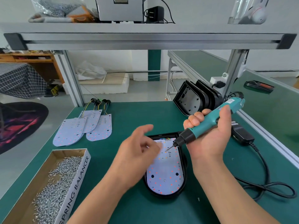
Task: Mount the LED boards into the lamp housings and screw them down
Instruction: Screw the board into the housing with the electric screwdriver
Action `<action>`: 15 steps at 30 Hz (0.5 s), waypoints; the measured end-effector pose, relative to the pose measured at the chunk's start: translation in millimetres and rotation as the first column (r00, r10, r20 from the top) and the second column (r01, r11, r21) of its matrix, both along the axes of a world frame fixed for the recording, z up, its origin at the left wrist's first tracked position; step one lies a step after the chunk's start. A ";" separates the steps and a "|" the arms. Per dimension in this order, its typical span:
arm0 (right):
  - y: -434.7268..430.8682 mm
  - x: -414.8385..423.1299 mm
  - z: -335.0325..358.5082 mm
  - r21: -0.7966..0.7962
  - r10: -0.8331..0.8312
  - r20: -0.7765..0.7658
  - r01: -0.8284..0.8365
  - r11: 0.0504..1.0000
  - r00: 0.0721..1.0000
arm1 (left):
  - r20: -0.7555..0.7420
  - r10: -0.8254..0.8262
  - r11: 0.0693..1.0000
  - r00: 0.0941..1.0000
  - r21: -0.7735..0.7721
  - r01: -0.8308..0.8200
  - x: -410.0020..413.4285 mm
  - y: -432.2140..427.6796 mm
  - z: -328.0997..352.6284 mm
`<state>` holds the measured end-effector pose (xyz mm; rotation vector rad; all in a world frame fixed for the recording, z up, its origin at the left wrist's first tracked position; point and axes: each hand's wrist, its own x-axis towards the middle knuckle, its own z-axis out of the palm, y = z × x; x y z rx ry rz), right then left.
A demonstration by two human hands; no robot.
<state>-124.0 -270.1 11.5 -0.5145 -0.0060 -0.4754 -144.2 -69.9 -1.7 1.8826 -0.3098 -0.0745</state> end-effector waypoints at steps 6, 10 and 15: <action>1.7 6.7 4.7 -0.074 -0.044 0.016 0.045 0.996 0.999 | -0.264 0.200 0.957 0.944 0.260 -0.130 15.7 18.1 -4.7; 10.6 13.4 3.6 -0.137 -0.024 0.037 0.029 0.990 0.999 | -0.286 0.091 0.959 0.954 0.283 -0.007 14.2 7.6 -13.3; 17.6 19.7 4.4 -0.222 -0.047 0.031 0.052 0.974 0.998 | -0.280 0.026 0.979 0.960 0.203 0.033 9.4 -0.8 -23.1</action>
